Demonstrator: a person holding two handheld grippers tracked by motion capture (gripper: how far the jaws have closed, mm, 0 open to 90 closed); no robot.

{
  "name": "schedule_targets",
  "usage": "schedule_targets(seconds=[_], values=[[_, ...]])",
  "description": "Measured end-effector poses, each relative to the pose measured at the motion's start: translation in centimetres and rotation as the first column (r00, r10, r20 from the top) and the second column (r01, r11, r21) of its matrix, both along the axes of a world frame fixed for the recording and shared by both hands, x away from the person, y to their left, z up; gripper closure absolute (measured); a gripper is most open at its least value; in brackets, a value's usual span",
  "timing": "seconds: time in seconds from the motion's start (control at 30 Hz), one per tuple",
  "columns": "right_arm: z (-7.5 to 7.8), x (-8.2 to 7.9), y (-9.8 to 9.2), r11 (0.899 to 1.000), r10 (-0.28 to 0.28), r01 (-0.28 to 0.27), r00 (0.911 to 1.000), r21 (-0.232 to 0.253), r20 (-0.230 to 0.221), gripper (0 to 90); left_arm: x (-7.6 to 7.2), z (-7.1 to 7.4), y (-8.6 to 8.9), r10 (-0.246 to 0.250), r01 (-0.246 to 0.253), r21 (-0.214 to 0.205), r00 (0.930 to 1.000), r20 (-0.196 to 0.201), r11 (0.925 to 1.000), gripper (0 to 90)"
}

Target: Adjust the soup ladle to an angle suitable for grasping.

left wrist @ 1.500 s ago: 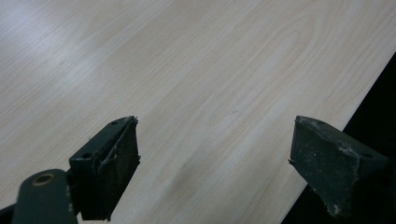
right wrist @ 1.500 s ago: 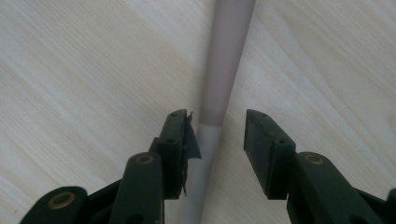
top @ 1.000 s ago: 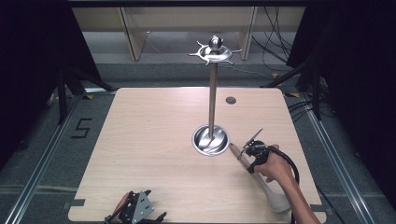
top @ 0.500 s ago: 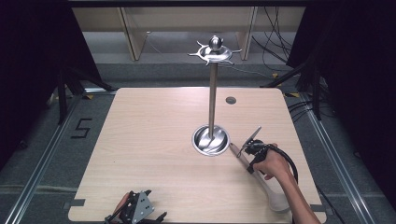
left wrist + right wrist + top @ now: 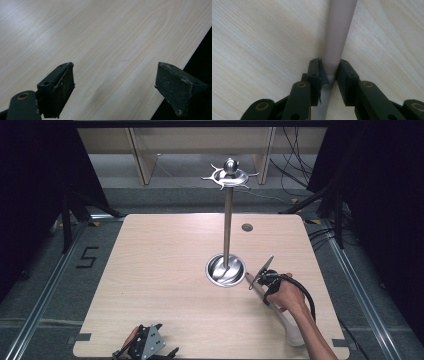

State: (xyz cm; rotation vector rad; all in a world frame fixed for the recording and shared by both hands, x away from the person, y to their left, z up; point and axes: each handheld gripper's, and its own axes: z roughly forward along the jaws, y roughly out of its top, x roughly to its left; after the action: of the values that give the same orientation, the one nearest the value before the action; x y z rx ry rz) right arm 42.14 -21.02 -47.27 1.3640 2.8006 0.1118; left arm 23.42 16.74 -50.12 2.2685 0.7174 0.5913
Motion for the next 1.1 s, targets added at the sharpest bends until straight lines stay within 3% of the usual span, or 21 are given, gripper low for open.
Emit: schedule_targets(seconds=[0.2,0.27,0.33,0.43,0.57,0.67,0.9,0.93,1.07,1.1], values=[[0.1,-0.1,0.1,1.0,-0.021,0.021,0.9998,0.002,-0.002,74.1,0.0,0.0,0.0,0.003,-0.003,-0.001,1.0,0.002,1.0,14.8],[0.0,-0.1,0.0,1.0,0.004,-0.004,0.9997,-0.006,0.023,74.3,0.0,0.0,0.1,0.002,-0.002,0.001,1.0,0.001,1.0,14.8],[0.1,-0.3,0.0,1.0,-0.014,0.014,0.9998,0.007,0.017,74.4,0.0,0.0,0.1,0.001,-0.001,-0.001,1.0,0.0,1.0,14.8],[0.3,-0.6,-0.5,0.999,-0.014,0.012,0.9989,0.053,0.044,74.9,0.0,0.1,0.1,-0.009,0.009,0.006,0.9999,-0.008,0.9999,14.8],[0.6,-0.7,-0.6,0.998,-0.013,0.009,0.9984,0.063,0.055,75.4,0.1,0.0,0.1,0.006,-0.006,0.006,1.0,0.004,1.0,14.8],[0.8,-1.0,-0.6,0.996,0.02,-0.028,0.9961,0.085,0.086,76.0,0.1,0.0,0.1,0.007,-0.007,0.006,1.0,0.004,1.0,14.8],[2.4,-3.0,-0.5,0.989,0.053,-0.074,0.9852,0.126,0.163,76.7,0.1,0.0,0.1,-0.001,0.001,0.006,1.0,0.0,1.0,14.8],[2.4,-3.1,-0.6,0.987,0.071,-0.096,0.9805,0.13,0.183,76.8,0.1,0.0,0.1,-0.002,0.002,0.007,1.0,-0.001,1.0,14.8],[2.9,-3.7,-0.7,0.984,0.086,-0.115,0.9751,0.134,0.205,76.7,0.1,0.0,0.1,-0.006,0.006,0.005,1.0,-0.007,1.0,14.7],[3.2,-4.0,-0.8,0.981,0.101,-0.134,0.9694,0.138,0.224,76.8,0.1,0.0,0.1,-0.008,0.008,0.011,1.0,-0.005,0.9999,14.8]])
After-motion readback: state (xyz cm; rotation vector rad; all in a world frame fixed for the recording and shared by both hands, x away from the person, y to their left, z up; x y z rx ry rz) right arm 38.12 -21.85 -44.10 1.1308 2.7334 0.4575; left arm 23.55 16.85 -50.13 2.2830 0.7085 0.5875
